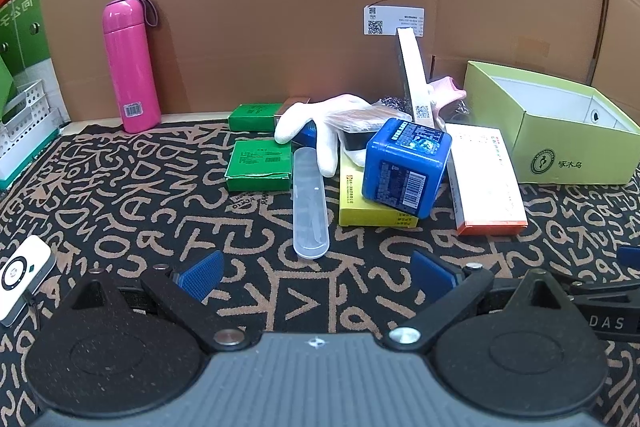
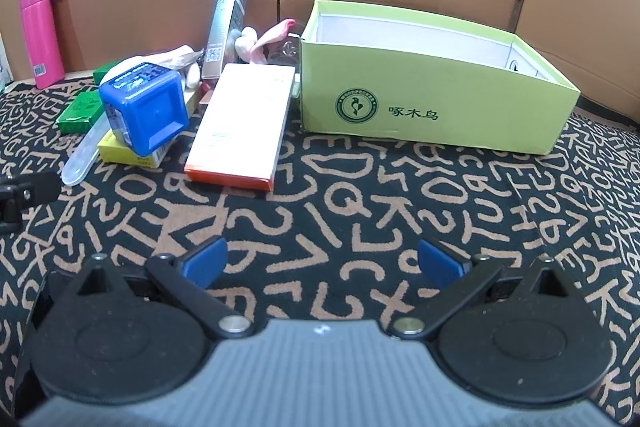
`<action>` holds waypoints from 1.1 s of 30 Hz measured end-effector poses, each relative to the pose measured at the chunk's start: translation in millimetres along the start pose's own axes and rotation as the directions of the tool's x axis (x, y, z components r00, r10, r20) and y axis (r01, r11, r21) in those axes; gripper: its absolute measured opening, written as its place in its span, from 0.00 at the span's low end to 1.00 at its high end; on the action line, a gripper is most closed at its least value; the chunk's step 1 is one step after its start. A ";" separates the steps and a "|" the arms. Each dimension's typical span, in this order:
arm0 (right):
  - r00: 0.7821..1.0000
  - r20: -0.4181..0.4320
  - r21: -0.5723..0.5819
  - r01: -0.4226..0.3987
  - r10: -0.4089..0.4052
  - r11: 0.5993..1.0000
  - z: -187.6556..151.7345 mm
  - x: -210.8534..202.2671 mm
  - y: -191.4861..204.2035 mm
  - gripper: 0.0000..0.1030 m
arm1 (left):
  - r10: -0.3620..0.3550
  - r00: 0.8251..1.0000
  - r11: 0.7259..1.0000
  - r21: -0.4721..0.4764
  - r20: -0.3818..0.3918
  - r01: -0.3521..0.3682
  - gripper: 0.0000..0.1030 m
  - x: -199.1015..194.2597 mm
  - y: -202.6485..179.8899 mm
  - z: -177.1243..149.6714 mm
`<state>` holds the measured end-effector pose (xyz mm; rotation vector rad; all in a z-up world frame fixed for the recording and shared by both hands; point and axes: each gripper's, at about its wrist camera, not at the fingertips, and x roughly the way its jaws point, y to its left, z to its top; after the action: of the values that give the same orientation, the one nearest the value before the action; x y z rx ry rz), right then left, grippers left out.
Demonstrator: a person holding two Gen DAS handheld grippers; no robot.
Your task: Organize objects
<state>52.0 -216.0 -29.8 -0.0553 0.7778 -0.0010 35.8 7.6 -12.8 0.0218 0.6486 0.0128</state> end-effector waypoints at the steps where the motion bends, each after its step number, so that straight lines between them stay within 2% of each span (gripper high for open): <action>1: 1.000 -0.003 -0.002 0.000 0.000 1.000 0.4 1.3 0.4 1.00 | -0.001 1.000 1.000 0.001 0.000 0.001 1.00 0.9 -0.4 0.2; 7: 1.000 -0.018 -0.005 -0.016 0.016 1.000 2.6 8.9 1.0 1.00 | -0.031 0.999 0.999 0.009 -0.010 0.031 1.00 8.4 -1.9 0.8; 12: 0.995 -0.015 -0.021 -0.101 0.100 0.995 9.8 17.1 9.2 1.00 | -0.153 0.988 0.988 0.021 0.036 0.152 1.00 12.6 -7.5 19.3; 18: 0.980 0.066 -0.117 -0.179 0.187 0.977 29.8 32.4 34.3 1.00 | -0.212 0.975 0.974 0.090 0.064 0.206 0.98 34.2 -28.9 50.0; 21: 0.972 0.066 -0.133 -0.214 0.224 0.968 40.1 50.0 44.2 0.99 | -0.214 0.977 0.970 0.127 0.028 0.209 0.81 52.2 -35.8 56.5; 22: 0.972 0.070 -0.135 -0.213 0.224 0.968 41.9 55.4 46.8 0.93 | -0.223 0.975 0.966 0.132 0.006 0.220 0.67 58.5 -36.5 57.5; 23: 0.972 0.069 -0.138 -0.212 0.223 0.967 43.2 59.4 48.8 0.83 | -0.238 0.971 0.963 0.125 -0.011 0.237 0.62 63.1 -35.5 58.2; 25: 0.975 0.068 -0.140 -0.199 0.210 0.970 43.1 63.1 50.1 0.71 | -0.259 0.966 0.961 0.097 -0.005 0.258 0.61 64.1 -29.6 56.5; 29: 0.967 0.065 -0.125 -0.237 0.247 0.963 33.8 51.7 36.7 0.71 | -0.296 0.955 0.953 0.058 -0.012 0.296 0.61 52.4 -19.7 49.7; 33: 0.957 0.058 -0.096 -0.279 0.285 0.955 18.5 28.3 15.8 0.71 | -0.320 0.946 0.943 0.080 -0.047 0.323 0.61 29.2 -14.4 30.8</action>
<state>84.8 -199.9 -37.2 -0.0264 0.7081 0.3056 77.8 -6.7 -6.3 -0.0012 0.6799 -0.3320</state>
